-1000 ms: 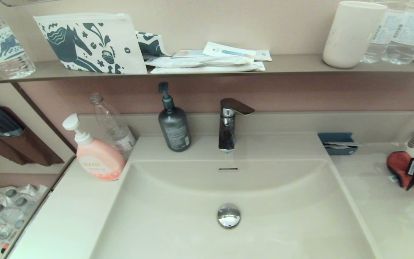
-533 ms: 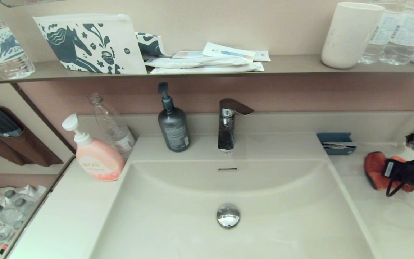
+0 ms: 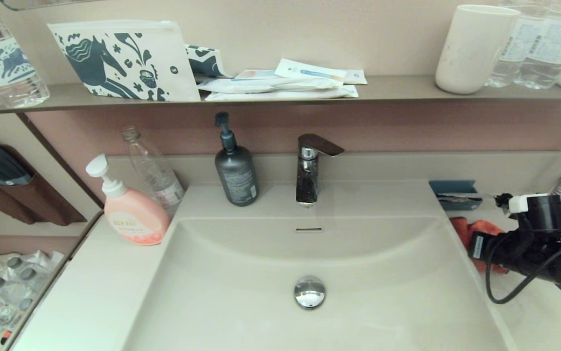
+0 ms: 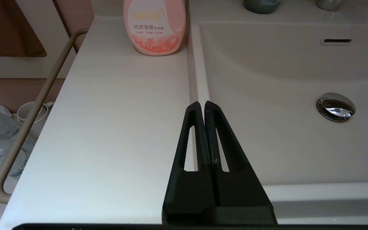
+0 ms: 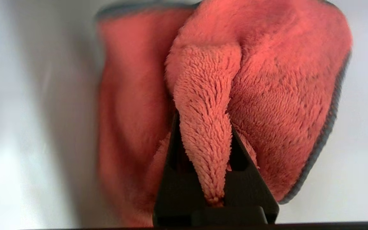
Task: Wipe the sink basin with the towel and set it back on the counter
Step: Wipe the sink
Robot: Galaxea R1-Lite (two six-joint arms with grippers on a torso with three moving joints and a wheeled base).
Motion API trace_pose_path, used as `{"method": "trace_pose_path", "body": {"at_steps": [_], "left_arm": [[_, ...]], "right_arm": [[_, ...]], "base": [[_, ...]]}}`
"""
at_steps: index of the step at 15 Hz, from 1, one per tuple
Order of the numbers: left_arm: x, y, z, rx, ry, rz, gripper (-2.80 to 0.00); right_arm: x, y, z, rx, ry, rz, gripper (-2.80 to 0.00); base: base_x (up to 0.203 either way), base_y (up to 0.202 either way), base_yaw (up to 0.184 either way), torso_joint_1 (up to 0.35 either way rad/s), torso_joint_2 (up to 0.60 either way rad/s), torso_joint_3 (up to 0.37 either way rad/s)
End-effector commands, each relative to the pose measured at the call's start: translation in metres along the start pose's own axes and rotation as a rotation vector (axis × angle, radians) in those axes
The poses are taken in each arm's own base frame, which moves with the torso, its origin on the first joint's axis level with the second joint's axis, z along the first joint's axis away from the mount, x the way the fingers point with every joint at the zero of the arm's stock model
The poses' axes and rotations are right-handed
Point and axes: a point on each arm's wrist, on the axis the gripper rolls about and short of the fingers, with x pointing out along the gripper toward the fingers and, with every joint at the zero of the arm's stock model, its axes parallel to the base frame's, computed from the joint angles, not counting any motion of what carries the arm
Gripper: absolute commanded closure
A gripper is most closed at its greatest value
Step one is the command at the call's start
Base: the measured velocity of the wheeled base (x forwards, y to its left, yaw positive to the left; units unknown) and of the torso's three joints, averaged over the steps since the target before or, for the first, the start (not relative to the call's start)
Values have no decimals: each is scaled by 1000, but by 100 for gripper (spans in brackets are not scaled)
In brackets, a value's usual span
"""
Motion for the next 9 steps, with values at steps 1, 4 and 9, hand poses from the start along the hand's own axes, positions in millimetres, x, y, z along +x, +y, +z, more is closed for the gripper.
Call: {"method": "trace_pose_path", "body": {"at_steps": [1, 4, 9], "left_arm": [[0, 0, 0, 0, 0, 0, 0], [0, 0, 0, 0, 0, 0, 0], [0, 0, 0, 0, 0, 0, 0]], "right_arm": [[-20, -2, -13, -39, 50, -14, 0], [-56, -15, -22, -92, 113, -98, 0], [-95, -42, -36, -165, 228, -264, 0]], "base": [[0, 0, 0, 0, 0, 0], [0, 0, 0, 0, 0, 0], [0, 0, 0, 0, 0, 0]]}}
